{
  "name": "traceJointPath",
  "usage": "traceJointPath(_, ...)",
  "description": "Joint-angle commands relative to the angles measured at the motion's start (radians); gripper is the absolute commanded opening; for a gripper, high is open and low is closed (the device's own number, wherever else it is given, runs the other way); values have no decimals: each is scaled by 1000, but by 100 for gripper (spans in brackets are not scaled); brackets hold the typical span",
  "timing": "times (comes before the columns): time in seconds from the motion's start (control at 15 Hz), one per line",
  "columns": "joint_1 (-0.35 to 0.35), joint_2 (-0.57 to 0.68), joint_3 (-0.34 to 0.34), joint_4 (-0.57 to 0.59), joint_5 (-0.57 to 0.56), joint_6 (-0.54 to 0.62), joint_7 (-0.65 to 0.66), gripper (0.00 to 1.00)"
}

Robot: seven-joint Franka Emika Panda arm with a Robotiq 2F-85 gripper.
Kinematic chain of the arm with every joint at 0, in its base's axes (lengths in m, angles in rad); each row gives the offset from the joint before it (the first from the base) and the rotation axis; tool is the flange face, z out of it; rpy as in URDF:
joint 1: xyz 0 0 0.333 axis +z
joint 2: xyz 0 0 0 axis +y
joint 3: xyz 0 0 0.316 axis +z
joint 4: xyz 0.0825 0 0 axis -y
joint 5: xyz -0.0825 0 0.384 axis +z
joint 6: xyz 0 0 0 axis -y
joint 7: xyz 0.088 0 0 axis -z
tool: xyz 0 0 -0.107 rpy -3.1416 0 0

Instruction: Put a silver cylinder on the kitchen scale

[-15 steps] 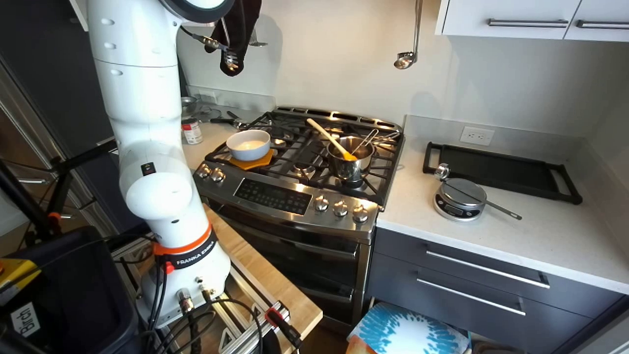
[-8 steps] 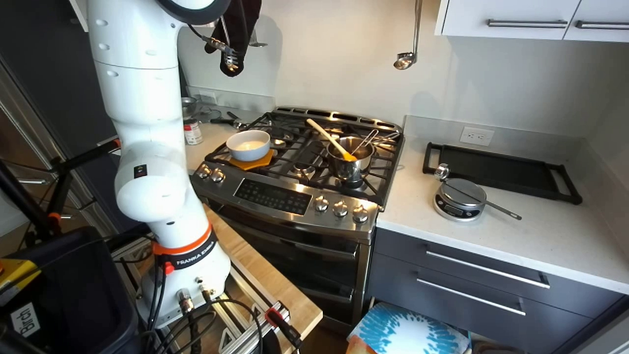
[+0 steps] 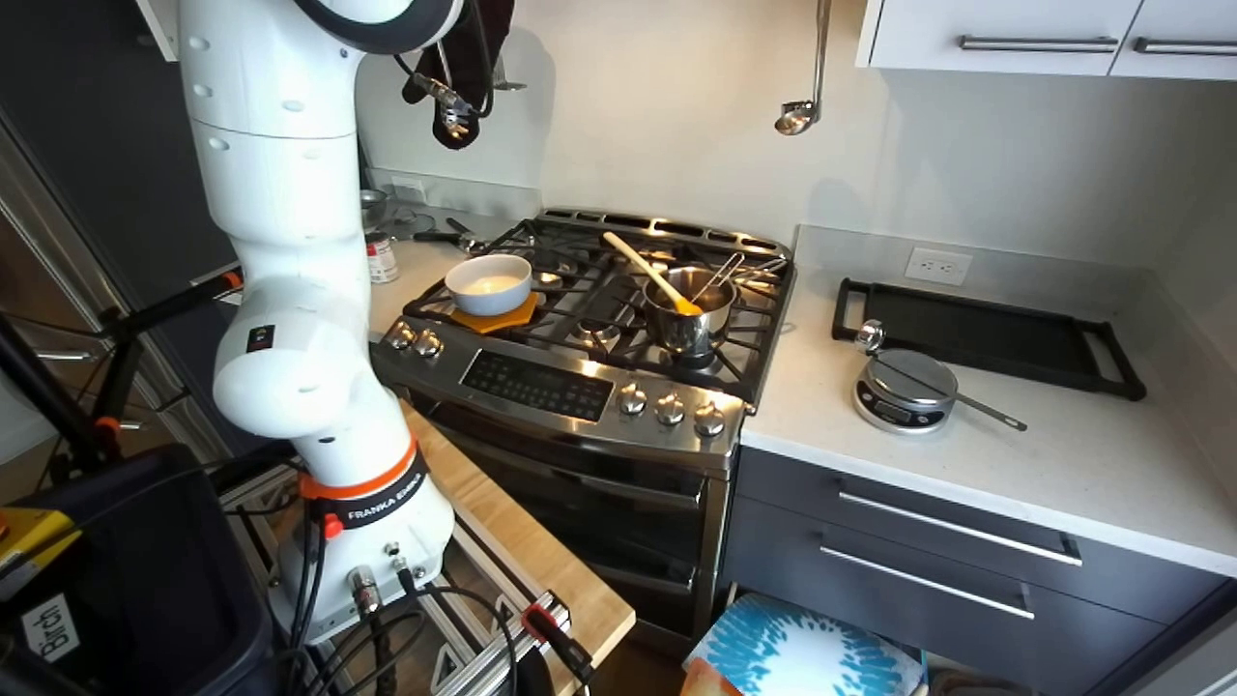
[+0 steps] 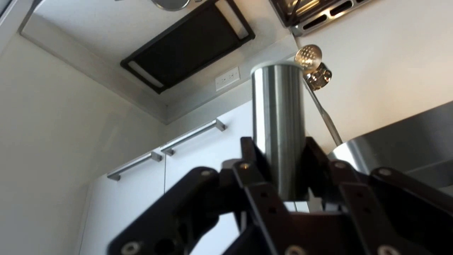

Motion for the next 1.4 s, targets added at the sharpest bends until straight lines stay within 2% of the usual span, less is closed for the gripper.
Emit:
traceJointPath(0.0, -19, 35, 7, 9, 40, -89, 79, 11)
traceJointPath(0.07, -12, 44, 5, 48, 16, -63, 39, 36)
traceJointPath(0.4, -13, 60, 9, 41, 22, -77, 64, 36)
traceJointPath(0.47, -5, 68, 4, 44, 9, -41, 84, 11)
traceJointPath(0.6, -17, 98, -9, 18, 1, 64, 136, 11)
traceJointPath(0.73, -49, 161, -7, 39, 12, 140, 136, 11)
traceJointPath(0.93, -83, 213, 10, 24, 18, 206, 173, 11)
traceJointPath(1.33, -144, 307, 91, 15, 103, 160, 316, 11)
